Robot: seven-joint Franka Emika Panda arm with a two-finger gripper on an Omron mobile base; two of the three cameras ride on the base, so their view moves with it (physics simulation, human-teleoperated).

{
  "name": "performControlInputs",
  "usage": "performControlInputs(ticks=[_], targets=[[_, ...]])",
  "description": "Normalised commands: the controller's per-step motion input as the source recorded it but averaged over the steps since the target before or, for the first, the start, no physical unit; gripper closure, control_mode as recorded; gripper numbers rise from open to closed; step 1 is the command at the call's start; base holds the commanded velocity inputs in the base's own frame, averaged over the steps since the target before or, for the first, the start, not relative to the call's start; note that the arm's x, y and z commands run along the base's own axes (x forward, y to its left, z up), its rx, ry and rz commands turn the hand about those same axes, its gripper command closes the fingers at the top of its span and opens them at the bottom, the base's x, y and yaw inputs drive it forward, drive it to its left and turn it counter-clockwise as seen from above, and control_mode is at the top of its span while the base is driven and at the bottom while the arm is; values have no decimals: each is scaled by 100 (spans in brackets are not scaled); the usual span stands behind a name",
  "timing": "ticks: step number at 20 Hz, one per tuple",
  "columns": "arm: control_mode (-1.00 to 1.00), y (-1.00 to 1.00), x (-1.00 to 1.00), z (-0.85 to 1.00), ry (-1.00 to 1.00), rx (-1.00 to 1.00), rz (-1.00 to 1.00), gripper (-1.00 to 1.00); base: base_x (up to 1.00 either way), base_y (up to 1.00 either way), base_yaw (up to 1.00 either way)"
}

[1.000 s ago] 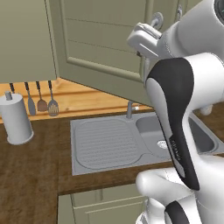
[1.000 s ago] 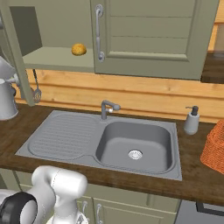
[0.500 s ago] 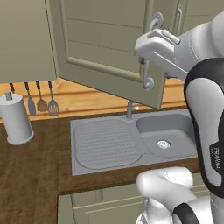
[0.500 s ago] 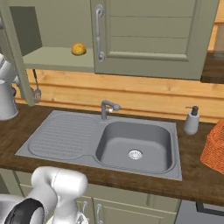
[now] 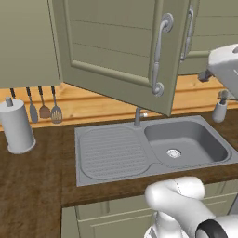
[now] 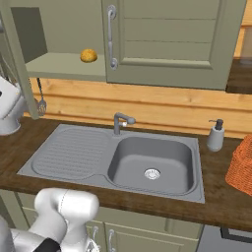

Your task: Open the cabinet, pick up the bread from the cabinet and place it in the basket. Then move the basket to the dining counter.

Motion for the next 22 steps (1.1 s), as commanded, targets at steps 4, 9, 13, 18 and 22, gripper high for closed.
performControlInputs(ticks=[4,9,13,18,22], targets=[[-100,-99,5,3,1,24,0,-100,0,0,0],[-100,-27,73,-6,8,26,0,-100,0,0,0],[-100,8,99,-11,8,27,0,-100,0,0,0],[-100,50,52,-17,2,27,5,-100,0,0,0],[-100,47,33,-6,0,20,6,-100,0,0,0]])
